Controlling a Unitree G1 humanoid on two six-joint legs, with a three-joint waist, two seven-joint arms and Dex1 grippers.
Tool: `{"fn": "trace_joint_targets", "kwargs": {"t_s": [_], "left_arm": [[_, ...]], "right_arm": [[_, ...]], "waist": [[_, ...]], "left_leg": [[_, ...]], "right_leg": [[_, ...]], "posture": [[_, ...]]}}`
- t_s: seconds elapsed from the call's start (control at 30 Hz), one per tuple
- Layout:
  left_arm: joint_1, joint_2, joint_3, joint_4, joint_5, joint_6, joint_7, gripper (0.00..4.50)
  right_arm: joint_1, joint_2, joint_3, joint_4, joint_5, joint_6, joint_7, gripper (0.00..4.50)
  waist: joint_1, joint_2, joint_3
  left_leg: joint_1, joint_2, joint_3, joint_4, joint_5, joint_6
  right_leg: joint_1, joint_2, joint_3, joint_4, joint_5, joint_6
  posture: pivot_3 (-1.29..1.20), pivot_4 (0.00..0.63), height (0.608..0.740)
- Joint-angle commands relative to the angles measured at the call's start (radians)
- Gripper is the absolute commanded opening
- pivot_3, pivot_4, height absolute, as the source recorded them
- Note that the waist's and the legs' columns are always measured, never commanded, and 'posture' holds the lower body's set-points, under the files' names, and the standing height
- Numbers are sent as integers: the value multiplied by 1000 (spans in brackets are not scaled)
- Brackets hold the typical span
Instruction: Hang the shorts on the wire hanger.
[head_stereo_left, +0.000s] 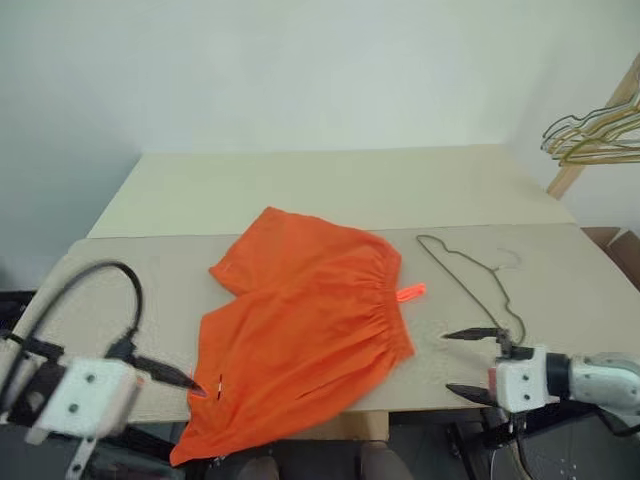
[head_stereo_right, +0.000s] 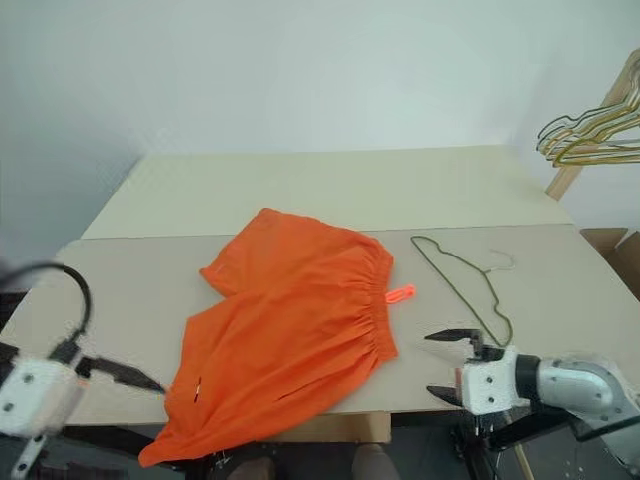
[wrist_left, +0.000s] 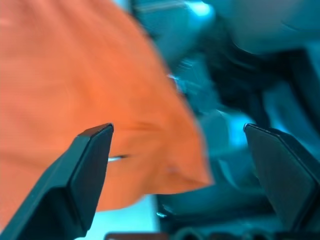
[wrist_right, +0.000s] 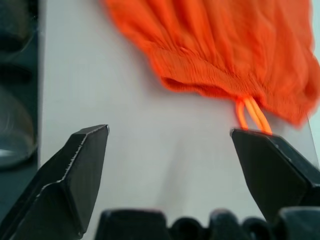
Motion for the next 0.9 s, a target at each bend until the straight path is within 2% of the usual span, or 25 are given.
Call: {"fn": "trace_joint_targets", "kwargs": {"t_s": [0.03,0.1,0.13,0.2,0.37,0.43,0.57,0.77,0.87,0.9], "left_arm": [[-279,-15,-190,109,-93,129,174,4460],[-515,-108,-352,203,-107,200,280,4460],[-586,-155,-394,225,-115,227,314,4460],[-666,-206,-443,246,-117,268,347,4460],[-796,-347,-530,278,-141,329,432,4460],[-848,-397,-579,286,-130,365,469,4460],[-913,-444,-653,295,-113,394,462,4460],[-945,-490,-699,280,-104,397,458,4460],[-932,-484,-699,267,-100,397,456,4500],[-928,-481,-697,265,-96,396,458,4500]], "right_arm": [[10,8,-175,-120,164,330,-56,4500],[-25,36,-217,-136,218,528,-138,4500],[-59,44,-220,-132,240,635,-181,4500],[-112,54,-212,-125,237,766,-226,4500],[-327,90,-114,-21,209,1094,-329,4500],[-436,113,-62,82,182,1197,-350,4500],[-588,139,25,266,114,1264,-324,4500],[-680,162,140,457,10,1246,-251,4500],[-706,174,143,500,7,1273,-215,3985],[-711,178,140,509,9,1284,-206,3638]], "waist": [[6,-1,0],[16,-1,-1],[17,-1,-1],[13,-1,0],[-11,-1,0],[-12,-1,0],[-10,3,4],[-12,5,8],[-13,3,9],[-12,3,9]], "left_leg": [[0,1,0,0,0,-1],[1,2,-1,0,-1,-1],[0,4,0,0,-1,-1],[-3,4,-1,0,0,-1],[-17,4,0,1,-1,-2],[-22,4,1,2,0,-2],[-23,3,1,4,0,-2],[-23,3,1,4,0,-2],[-23,3,1,4,0,-2],[-23,3,1,5,0,-2]], "right_leg": [[0,1,0,-1,0,0],[1,4,0,-2,1,0],[0,5,0,-3,2,-1],[-2,6,0,-4,7,-8],[-16,6,1,-6,10,-8],[-20,6,1,-6,12,-7],[-20,6,1,-7,14,-6],[-20,6,1,-8,13,-6],[-19,6,1,-8,14,-6],[-19,6,1,-8,14,-6]], "posture": [[-96,70,740],[-106,71,740],[-112,72,740],[-122,75,740],[-130,76,740],[-131,78,740],[-120,88,740],[-112,92,740],[-103,96,740],[-100,96,740]]}}
